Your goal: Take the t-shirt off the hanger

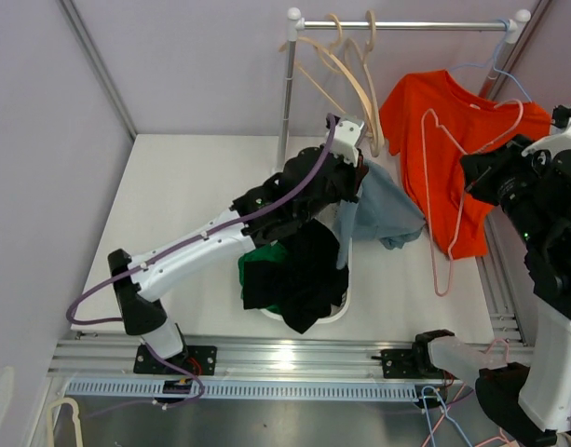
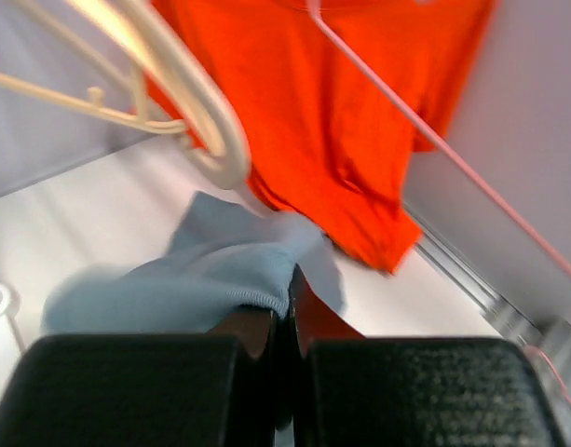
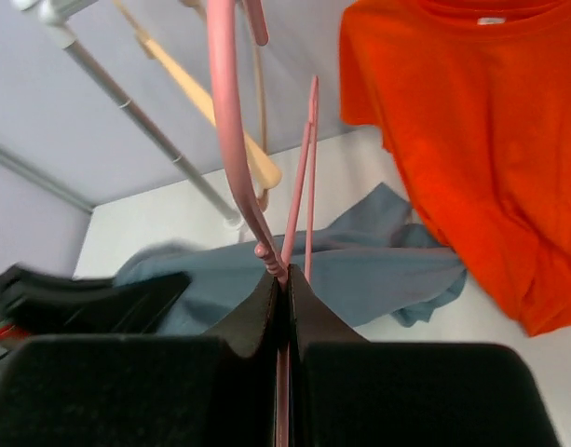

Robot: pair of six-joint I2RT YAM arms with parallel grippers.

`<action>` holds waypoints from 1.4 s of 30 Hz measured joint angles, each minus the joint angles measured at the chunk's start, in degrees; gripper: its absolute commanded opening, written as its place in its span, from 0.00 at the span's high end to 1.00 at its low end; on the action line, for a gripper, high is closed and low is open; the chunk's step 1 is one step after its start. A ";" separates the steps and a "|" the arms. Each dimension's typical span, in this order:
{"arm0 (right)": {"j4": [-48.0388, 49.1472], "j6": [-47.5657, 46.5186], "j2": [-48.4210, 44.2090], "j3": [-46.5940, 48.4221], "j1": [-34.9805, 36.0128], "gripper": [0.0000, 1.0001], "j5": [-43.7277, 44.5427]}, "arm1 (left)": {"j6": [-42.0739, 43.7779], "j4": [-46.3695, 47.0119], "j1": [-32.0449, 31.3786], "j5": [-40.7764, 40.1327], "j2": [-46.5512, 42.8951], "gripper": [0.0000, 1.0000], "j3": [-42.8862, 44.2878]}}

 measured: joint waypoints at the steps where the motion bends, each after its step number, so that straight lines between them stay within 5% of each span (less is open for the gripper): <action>1: 1.60 -0.24 -0.74 -1.25 0.00 1.00 1.29 | 0.00 -1.60 0.13 1.55 -0.31 1.00 1.55; 11: 14.91 -3.04 9.07 -10.19 -0.11 1.00 8.09 | 5.75 -14.93 -1.57 16.13 -1.44 0.99 23.08; 19: 32.72 -7.26 11.50 -15.93 -1.40 1.00 9.66 | 15.58 -7.98 -1.57 18.80 -9.18 0.99 24.02; 29: 37.92 -9.31 19.56 -8.59 -2.75 1.00 7.72 | 32.02 4.90 0.70 18.34 -6.88 0.99 36.59; 36: 39.23 -9.46 19.67 -8.92 -2.97 1.00 5.62 | 34.56 8.90 5.90 18.23 -6.64 0.99 37.88; 42: 39.52 -9.51 20.59 -7.08 -3.23 1.00 4.66 | 33.22 9.68 9.31 18.18 -9.25 0.99 29.40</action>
